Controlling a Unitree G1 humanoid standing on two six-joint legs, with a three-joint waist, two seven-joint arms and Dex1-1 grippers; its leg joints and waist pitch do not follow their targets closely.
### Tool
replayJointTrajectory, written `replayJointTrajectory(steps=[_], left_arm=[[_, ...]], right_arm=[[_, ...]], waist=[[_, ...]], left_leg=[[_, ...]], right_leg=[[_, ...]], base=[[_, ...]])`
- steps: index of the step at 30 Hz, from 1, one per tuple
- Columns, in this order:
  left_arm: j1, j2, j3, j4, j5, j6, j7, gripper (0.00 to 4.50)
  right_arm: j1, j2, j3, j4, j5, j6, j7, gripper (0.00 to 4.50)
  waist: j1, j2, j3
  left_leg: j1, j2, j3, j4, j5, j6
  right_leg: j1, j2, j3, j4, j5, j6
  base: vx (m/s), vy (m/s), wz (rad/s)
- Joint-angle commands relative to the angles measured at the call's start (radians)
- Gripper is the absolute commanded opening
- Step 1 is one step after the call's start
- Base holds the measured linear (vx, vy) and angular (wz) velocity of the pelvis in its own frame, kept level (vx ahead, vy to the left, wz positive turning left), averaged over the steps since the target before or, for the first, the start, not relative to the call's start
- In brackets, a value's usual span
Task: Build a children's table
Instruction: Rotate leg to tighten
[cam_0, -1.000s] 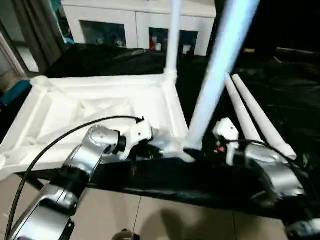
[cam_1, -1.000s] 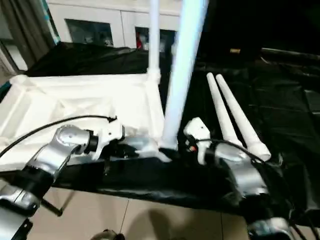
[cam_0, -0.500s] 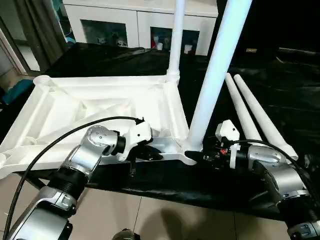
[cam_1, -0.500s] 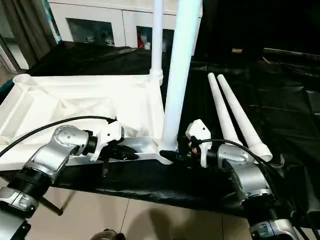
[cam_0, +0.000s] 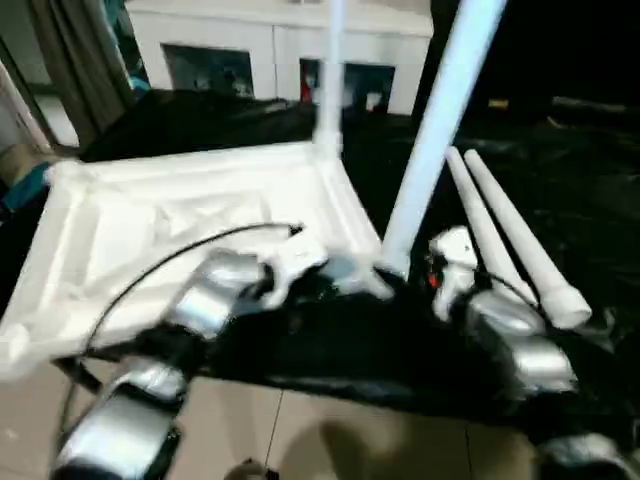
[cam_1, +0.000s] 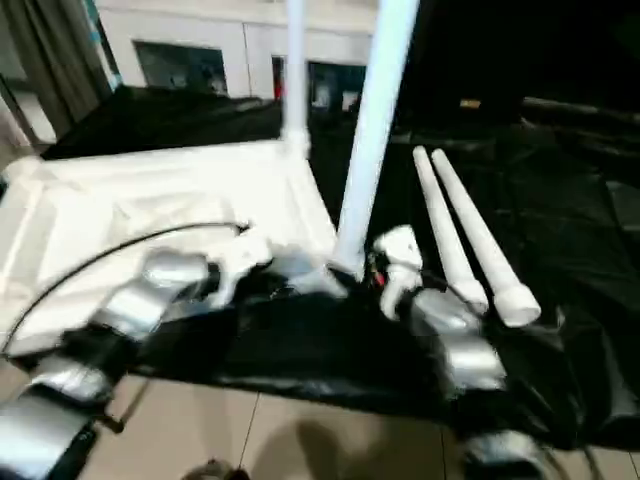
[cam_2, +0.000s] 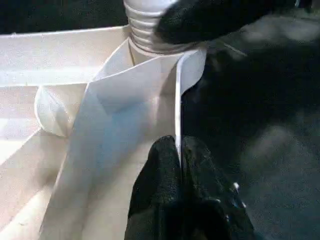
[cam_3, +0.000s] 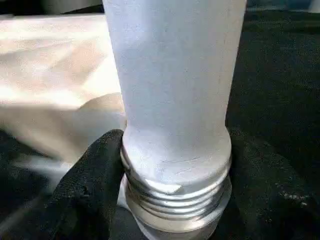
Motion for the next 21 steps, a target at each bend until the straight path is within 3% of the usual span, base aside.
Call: replayJointTrajectory(steps=[1,4,8,10,11,13,15,19,21], left_arm=[[-0.031,-0.035,0.037,0.023,-0.009,-0.001,0.107,0.00],[-0.062,-0.087,0.044,0.077,0.003,0.002,0.195,0.00],[-0.077,-0.118,0.038,0.109,0.014,-0.019,0.211,0.00],[-0.076,-0.120,0.030,0.116,0.016,-0.036,0.192,0.00],[-0.076,-0.120,0.029,0.115,0.016,-0.037,0.190,0.00],[-0.073,-0.115,0.029,0.117,0.010,-0.047,0.174,0.00],[-0.059,-0.095,0.031,0.111,0.002,-0.063,0.142,0.00],[-0.036,-0.066,0.030,0.092,-0.006,-0.094,0.082,0.00],[-0.002,-0.027,0.023,0.049,-0.020,-0.134,0.006,0.00]], right_arm=[[0.004,0.033,-0.041,0.108,0.003,0.018,-0.120,2.74],[-0.044,0.086,-0.053,0.180,-0.023,-0.011,-0.233,2.73],[-0.073,0.122,-0.051,0.196,-0.030,-0.045,-0.236,2.73],[-0.080,0.124,-0.035,0.188,-0.038,-0.084,-0.202,3.43],[-0.080,0.123,-0.032,0.186,-0.039,-0.088,-0.196,3.43],[-0.083,0.117,-0.022,0.184,-0.042,-0.107,-0.176,3.45],[-0.074,0.090,-0.007,0.157,-0.051,-0.118,-0.125,3.83],[-0.048,0.043,0.021,0.101,-0.068,-0.114,-0.047,3.83],[-0.011,-0.010,0.037,0.027,-0.048,-0.083,0.061,3.83]], waist=[[-0.004,-0.005,-0.065],[-0.009,-0.005,-0.065],[-0.007,-0.004,-0.065],[-0.005,-0.006,-0.067],[-0.005,-0.006,-0.067],[-0.006,-0.006,-0.067],[-0.005,-0.010,-0.067],[-0.003,-0.010,-0.067],[0.001,-0.016,-0.067]], left_leg=[[0.031,0.077,-0.045,-0.079,-0.298,-0.019],[0.026,0.074,-0.045,-0.080,-0.297,-0.015],[0.030,0.075,-0.044,-0.080,-0.303,-0.006],[0.026,0.077,-0.044,-0.080,-0.287,0.001],[0.026,0.076,-0.043,-0.080,-0.283,0.005],[0.023,0.076,-0.043,-0.079,-0.276,0.015],[0.023,0.075,-0.042,-0.078,-0.268,0.024],[0.018,0.075,-0.043,-0.078,-0.252,0.036],[0.016,0.078,-0.041,-0.076,-0.233,0.052]], right_leg=[[0.032,-0.095,0.055,-0.095,-0.342,-0.180],[0.034,-0.096,0.054,-0.096,-0.341,-0.181],[0.032,-0.095,0.055,-0.098,-0.328,-0.180],[0.036,-0.096,0.055,-0.093,-0.292,-0.187],[0.037,-0.095,0.055,-0.092,-0.282,-0.189],[0.039,-0.096,0.055,-0.090,-0.269,-0.194],[0.040,-0.096,0.054,-0.092,-0.282,-0.191],[0.042,-0.097,0.053,-0.093,-0.297,-0.183],[0.046,-0.097,0.054,-0.089,-0.278,-0.180]], base=[[0.000,0.000,0.00],[0.000,0.000,0.00],[0.000,0.000,0.00],[0.000,0.000,0.00],[0.000,0.000,0.00],[0.000,0.000,0.00],[0.000,0.000,0.00],[0.000,0.000,0.00],[0.000,0.000,0.00]])
